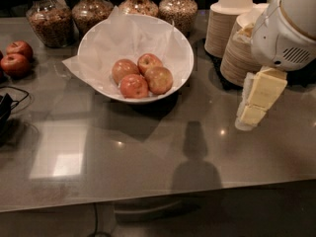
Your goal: Pick apple from white bowl
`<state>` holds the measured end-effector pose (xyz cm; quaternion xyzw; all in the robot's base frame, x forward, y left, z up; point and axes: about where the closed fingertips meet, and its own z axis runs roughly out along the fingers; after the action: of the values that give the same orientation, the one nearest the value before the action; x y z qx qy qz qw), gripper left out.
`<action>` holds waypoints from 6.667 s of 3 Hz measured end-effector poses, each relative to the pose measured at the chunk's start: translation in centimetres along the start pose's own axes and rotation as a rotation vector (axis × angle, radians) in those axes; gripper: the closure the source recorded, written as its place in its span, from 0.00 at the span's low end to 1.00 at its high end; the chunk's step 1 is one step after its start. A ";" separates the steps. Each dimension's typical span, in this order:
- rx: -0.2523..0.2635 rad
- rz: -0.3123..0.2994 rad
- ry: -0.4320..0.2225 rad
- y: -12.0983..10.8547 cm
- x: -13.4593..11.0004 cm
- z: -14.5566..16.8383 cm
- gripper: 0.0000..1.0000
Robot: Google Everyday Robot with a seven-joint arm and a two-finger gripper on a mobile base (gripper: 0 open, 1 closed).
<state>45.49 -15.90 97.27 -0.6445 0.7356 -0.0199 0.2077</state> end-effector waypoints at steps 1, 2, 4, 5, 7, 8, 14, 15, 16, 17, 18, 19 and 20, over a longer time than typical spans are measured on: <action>0.004 -0.003 -0.003 -0.1 -0.2 0.0 0.00; 0.015 0.002 -0.017 -0.1 -0.2 -0.1 0.00; 0.016 -0.001 -0.206 -2.6 -3.8 3.7 0.00; 0.017 -0.033 -0.281 -4.0 -6.6 4.8 0.00; 0.033 -0.070 -0.364 -6.4 -10.1 5.6 0.22; 0.036 -0.079 -0.396 -7.4 -11.2 5.6 0.26; -0.112 0.006 -0.422 -8.2 -12.3 13.5 0.28; -0.128 0.022 -0.410 -8.3 -12.0 14.8 0.28; -0.140 0.031 -0.401 -8.4 -11.8 15.8 0.29; -0.148 0.044 -0.391 -8.5 -11.6 16.7 0.30; -0.164 0.066 -0.391 -8.5 -11.2 17.5 0.33; -0.174 0.084 -0.384 -8.4 -10.7 18.3 0.34; -0.174 0.085 -0.383 -8.4 -10.8 18.1 0.32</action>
Offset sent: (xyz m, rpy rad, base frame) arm 0.0026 -0.0001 -0.0017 0.0361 -0.0194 -0.0063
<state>60.29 -2.71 86.25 -0.6205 0.7081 0.1754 0.2878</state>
